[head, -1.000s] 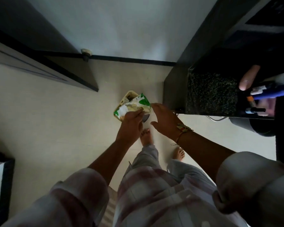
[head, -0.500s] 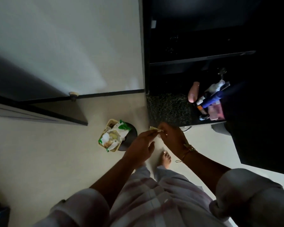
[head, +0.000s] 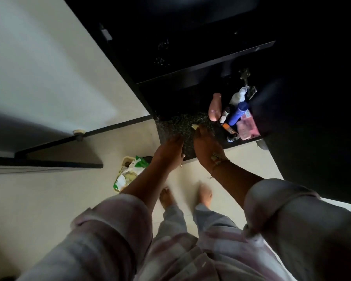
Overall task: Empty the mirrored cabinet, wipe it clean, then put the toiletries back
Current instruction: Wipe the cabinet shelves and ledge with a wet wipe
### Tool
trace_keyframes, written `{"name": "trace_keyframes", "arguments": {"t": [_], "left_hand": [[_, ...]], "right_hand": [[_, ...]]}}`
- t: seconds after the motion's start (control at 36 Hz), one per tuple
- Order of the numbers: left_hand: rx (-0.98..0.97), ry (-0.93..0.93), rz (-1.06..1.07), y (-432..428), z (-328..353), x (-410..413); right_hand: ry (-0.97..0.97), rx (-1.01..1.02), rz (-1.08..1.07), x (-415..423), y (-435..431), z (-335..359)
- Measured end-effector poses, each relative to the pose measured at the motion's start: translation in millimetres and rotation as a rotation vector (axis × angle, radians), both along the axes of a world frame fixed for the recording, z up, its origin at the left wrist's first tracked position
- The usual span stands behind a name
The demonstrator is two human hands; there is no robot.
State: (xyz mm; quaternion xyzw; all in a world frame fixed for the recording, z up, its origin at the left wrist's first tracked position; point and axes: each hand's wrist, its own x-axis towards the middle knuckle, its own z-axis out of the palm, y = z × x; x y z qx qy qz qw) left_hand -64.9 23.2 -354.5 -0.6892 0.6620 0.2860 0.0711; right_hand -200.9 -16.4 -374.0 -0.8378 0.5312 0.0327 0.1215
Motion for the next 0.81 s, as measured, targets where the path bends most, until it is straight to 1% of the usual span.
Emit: {"name": "trace_keyframes", "arguments": {"t": [0.03,0.06,0.11,0.14,0.17,0.22,0.39,0.47,0.81], "left_hand": [[0.013,-0.02,-0.006,-6.1,-2.7,0.5],[0.03,-0.037,-0.01,-11.9,-4.9,0.9],[0.057,-0.06,-0.013,-21.8,-10.3,1.5],[0.064,-0.068,-0.011,-25.7,-12.8,1.8],[0.073,-0.075,-0.01,-28.8,-15.0,1.8],[0.088,-0.08,-0.004,-33.3,-19.2,2.4],[0.184,-0.067,0.037,-38.4,-30.8,6.6],[0.195,-0.056,0.036,-37.9,-35.1,7.4],[0.244,-0.056,-0.028,-36.3,-34.5,9.2]], "right_hand": [[0.027,-0.042,0.014,3.3,-4.7,2.7],[0.038,-0.042,0.008,7.3,-9.3,3.2],[-0.034,0.036,-0.062,15.3,-19.9,5.2],[-0.032,0.013,-0.063,18.4,-24.8,-0.4],[-0.007,-0.014,-0.062,21.8,-29.8,-7.2],[0.044,0.067,-0.039,28.1,-40.2,-18.1],[0.153,0.122,-0.051,31.9,-51.8,-23.5],[0.169,0.192,-0.071,33.0,-50.9,-23.8],[0.172,0.207,-0.09,38.4,-64.7,-28.3]]}}
